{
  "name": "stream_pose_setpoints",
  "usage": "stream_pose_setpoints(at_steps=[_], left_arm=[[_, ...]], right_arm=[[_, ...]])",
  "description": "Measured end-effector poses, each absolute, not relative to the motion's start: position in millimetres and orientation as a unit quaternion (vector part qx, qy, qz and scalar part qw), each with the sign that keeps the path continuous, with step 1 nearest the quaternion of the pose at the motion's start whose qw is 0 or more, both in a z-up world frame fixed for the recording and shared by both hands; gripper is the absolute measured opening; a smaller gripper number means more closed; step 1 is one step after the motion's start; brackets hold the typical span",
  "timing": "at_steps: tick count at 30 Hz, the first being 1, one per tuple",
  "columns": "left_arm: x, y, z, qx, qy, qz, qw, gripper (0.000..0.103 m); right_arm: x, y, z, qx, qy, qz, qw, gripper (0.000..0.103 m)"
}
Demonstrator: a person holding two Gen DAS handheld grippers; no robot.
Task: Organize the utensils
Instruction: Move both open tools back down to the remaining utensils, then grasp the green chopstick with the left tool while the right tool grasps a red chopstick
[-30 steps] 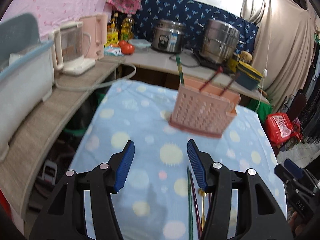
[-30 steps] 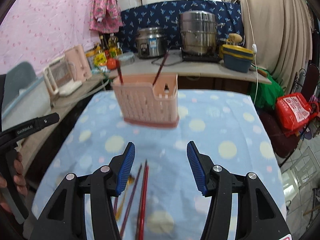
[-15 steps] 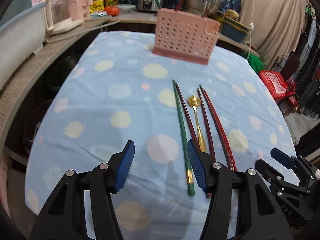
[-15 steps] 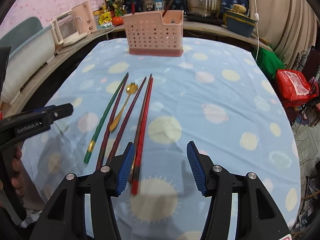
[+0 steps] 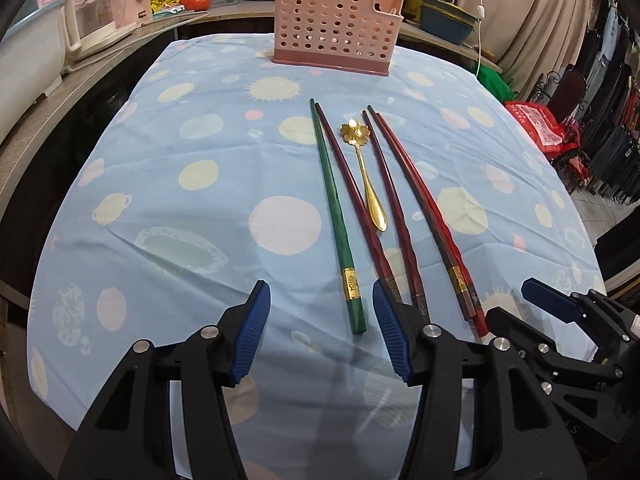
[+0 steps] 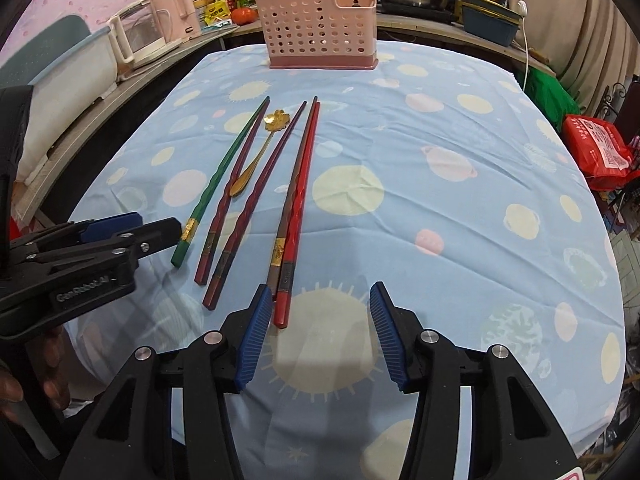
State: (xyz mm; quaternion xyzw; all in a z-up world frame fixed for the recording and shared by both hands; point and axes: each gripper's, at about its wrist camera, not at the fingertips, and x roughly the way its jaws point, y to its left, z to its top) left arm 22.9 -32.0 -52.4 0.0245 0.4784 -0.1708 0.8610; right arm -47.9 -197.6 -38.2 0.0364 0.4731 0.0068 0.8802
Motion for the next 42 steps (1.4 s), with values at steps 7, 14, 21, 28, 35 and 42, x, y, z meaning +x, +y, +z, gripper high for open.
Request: stream_pose_setpoints(at_steps=[7,14,21,28,35,42], left_arm=[[25.9,-40.9,-64.4,0.048,0.481,-0.164,0.86,0.04],[30.6,-35.6,-64.4,0.041,0.481,-0.166,0.86,0.029],[32.7,-32.2,-64.4,0.029,0.482,-0.171,0.859,0.028],[36.2,-31.8,-64.7,0.024,0.482,-0.174,0.858,0.023],[33.7,-33.4,-65.3,0.023,0.482,-0.185,0.856,0.008],[31.7,-30.3,-63.5,0.012,0.487,-0.188,0.853,0.007]], right_arm=[[-45.9,-189.1,-47.2,0.028,0.484,0.018,0.874,0.044],[-41.9,-196.0,-49.8,0.037,0.482,0.009,0.876,0.027],[-34.9,-199.1,-50.2,0.039,0.481,0.007,0.876,0.023],[-25.5,-197.5,-50.9,0.035,0.476,0.009,0.878,0.02],[-23.3,-196.5,-51.3,0.037,0.474,0.013,0.88,0.007],[-28.3,-199.1,-47.6,0.045,0.47,0.013,0.881,0.007]])
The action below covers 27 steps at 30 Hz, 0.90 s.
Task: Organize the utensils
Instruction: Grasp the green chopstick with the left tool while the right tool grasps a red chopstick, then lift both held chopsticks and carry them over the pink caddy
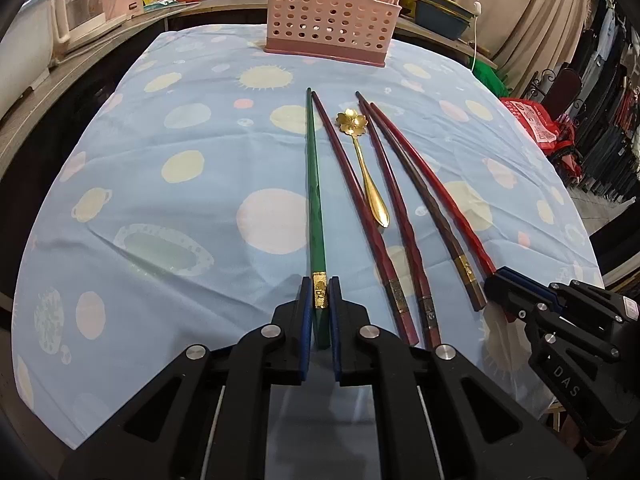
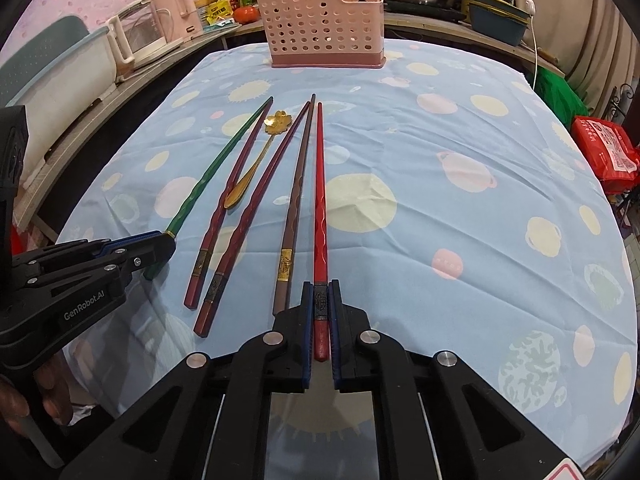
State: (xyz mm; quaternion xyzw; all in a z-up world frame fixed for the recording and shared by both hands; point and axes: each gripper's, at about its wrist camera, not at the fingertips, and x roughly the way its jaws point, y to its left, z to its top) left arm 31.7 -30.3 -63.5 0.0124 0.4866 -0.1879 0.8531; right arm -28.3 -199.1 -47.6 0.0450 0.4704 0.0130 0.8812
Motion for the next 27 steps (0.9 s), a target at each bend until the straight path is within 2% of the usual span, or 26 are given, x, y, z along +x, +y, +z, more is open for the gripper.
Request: stream_pose_setpoints(at_steps=[12,27], left_arm=[[23.7,-16.8,-24.4,-0.014,0.458,-0.193,0.868,0.007],[32.2,-5.3,57.7,-0.035,0.386,-0.196,0.901,0.007]], right_arm=[[-44.4,-210.0,4.0,0.068,0.416,0.015,0.907,0.007],[-40.4,-235.6,97.0,0.1,0.322,0.01,0.941,0.007]])
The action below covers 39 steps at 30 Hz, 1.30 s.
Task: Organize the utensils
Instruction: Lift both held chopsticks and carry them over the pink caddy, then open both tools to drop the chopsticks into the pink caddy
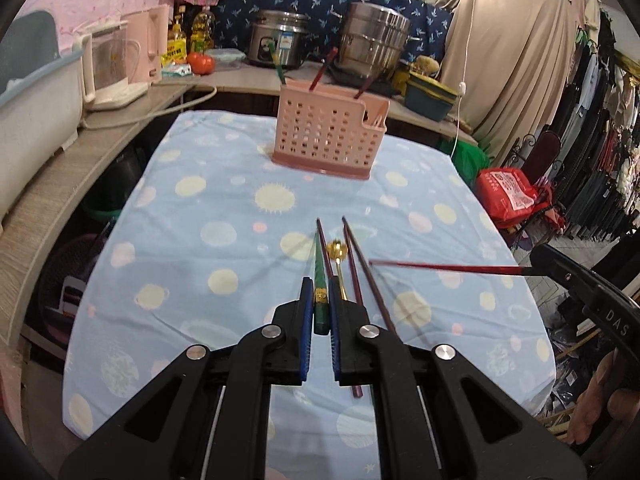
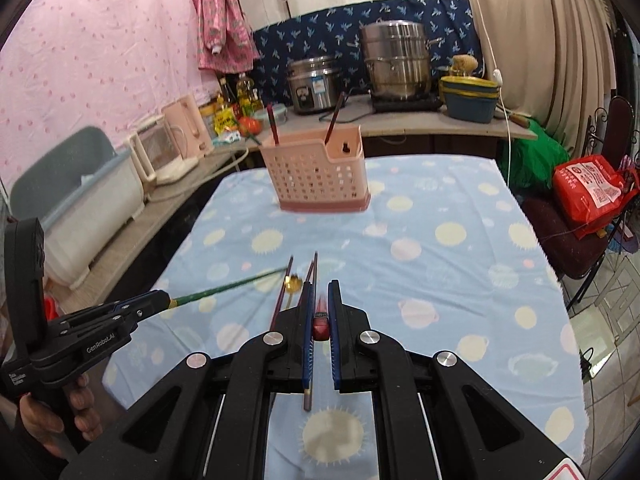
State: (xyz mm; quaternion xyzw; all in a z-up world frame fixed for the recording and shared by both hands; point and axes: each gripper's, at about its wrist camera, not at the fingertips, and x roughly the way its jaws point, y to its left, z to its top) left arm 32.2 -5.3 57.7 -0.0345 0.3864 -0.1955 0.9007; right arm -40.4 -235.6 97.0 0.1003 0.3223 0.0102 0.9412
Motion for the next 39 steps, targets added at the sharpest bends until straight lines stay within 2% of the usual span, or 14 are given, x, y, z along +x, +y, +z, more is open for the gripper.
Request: stream_pose_setpoints(at_steps=[16,33,39], left_arm=[[95.5,-6.6,150.1,-0.034,0.306,-0.19,0.932,0.007],[211.7,-35.3,268.9,-0.043,0.2,-0.186,0.961,0.007],[249.1,-55.6,296.3,-0.049,0.171,-0.194,0.965,0.007]], right_arm=[[23.6,-263.9,179.0,0.098,0.255,-0.002,0.962,0.007],[163.6,-269.1,262.2,0.097,0.183,0.004,0.978,0.007],[208.0,-270.8,282.9,0.099,0.162,-0.007,0.982,0.007]])
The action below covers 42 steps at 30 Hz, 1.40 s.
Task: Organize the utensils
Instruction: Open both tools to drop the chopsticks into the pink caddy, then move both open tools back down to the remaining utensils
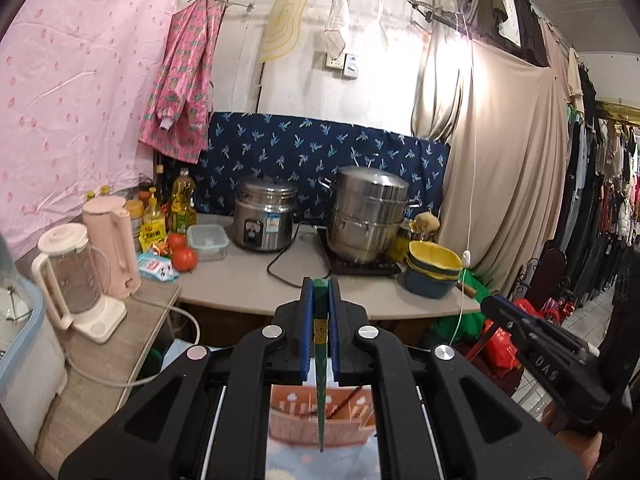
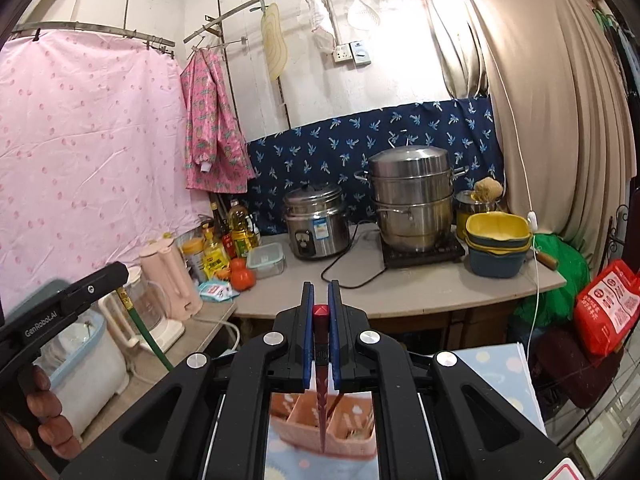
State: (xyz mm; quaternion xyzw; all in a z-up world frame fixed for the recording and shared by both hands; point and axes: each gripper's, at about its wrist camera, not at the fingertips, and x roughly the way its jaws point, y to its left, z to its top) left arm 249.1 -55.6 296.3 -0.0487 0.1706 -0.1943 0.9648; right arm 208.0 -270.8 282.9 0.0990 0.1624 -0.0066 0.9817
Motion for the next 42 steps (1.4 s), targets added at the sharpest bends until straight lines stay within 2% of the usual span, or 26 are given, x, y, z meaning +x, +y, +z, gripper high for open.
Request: stream_pose_setpoints(at_steps=[8,22,24,25,26,28,42], left_arm=[[294.5,-84.1,292.3,-0.06,0.17,-0.204,0.962,0.007],[339.1,-97.3,196.1,-0.043,0.253,-0.185,0.949,0.007],[340.8,-94.9,189.2,-0.048,0.264,-0.184,0.946,0.014],[340.9,-94.0,187.3,-0.051,0.266,-0.18,0.946,0.028],[339.7,-91.0,185.4,-0.055,0.266,-0.169,0.947,0.041],[337.6,-87.0,184.5,-0.059,0.265,-0.166,0.948,0.042],[291.5,-48.9,172.0,-0.061,0.277,-0.142,0.948,0.043]], right_arm=[[253.3,-279.7,259.8,0.102,0.184,-0.022,0.977,0.007],[288.8,-276.1,176.3,0.093,0.263,-0.02,0.96,0.007],[285.9,-273.7,172.9,0.078,0.259,-0.032,0.962,0.008],[282.7,-272.1,173.0,0.074,0.255,-0.038,0.963,0.016],[278.9,-271.3,173.9,0.071,0.25,-0.042,0.965,0.028],[272.4,-270.7,175.7,0.07,0.24,-0.045,0.967,0.038],[217.8,-272.3,173.6,0.076,0.249,-0.042,0.965,0.038]])
